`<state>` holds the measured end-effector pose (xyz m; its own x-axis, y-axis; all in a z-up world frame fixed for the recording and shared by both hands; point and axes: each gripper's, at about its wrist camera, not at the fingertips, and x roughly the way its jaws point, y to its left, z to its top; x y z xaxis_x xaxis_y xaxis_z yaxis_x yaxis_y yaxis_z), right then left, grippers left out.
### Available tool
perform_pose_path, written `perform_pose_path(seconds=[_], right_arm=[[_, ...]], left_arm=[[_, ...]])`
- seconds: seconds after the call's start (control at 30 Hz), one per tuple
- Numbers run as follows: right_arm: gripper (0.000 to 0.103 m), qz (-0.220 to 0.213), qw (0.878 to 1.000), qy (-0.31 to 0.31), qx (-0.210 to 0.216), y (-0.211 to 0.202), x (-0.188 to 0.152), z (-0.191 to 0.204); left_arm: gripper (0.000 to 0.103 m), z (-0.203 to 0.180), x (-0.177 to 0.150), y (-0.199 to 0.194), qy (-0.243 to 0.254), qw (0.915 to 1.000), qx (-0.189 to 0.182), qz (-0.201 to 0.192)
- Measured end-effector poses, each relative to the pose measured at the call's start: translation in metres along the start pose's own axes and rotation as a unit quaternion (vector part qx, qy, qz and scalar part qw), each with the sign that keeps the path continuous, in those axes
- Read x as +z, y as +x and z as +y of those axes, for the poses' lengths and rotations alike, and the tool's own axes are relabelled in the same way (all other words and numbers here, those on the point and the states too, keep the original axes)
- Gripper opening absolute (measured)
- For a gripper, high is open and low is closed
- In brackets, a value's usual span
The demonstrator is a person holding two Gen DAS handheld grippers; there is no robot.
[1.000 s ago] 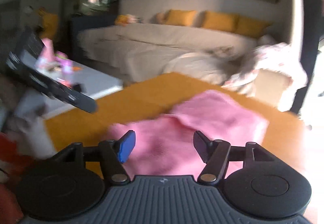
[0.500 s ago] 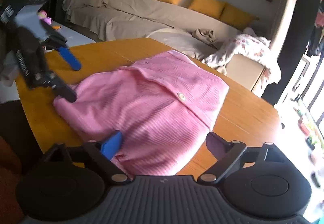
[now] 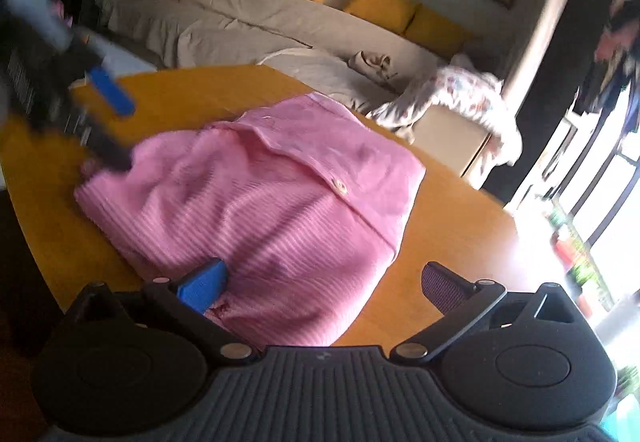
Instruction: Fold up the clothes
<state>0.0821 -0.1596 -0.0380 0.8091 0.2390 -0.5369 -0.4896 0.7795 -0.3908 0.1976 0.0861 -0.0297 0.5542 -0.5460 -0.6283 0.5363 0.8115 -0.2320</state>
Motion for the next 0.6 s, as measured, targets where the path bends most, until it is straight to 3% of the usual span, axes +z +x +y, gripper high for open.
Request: perform_pose_path(seconds=[0.17,0.3,0.43,0.53,0.6], right_arm=[[0.103,0.016,0.999,0.028,0.019,0.004,-0.002,-0.016],[0.103,0.022,0.997,0.062,0.027,0.003,-0.012,-0.032],[0.103,0.023,0.997,0.059,0.044,-0.007,-0.013,-0.036],[0.103,0.007,0.998,0.043,0.053,-0.02,-0.011,-0.037],[0.103,-0.026,0.997,0.033,0.071,-0.029,-0.007,-0.033]], left_arm=[[0.103,0.008,0.032,0.02,-0.081,0.9885,-0.123,-0.033],[0.103,0.009,0.046,0.065,-0.123,0.9782,-0.167,-0.012],[0.103,0.027,0.047,0.096,-0.155,0.9804,-0.121,0.005],[0.103,0.041,0.051,0.083,-0.185,0.9773,-0.102,-0.012],[0.103,0.043,0.05,0.06,-0.169,0.9817,-0.079,-0.037]])
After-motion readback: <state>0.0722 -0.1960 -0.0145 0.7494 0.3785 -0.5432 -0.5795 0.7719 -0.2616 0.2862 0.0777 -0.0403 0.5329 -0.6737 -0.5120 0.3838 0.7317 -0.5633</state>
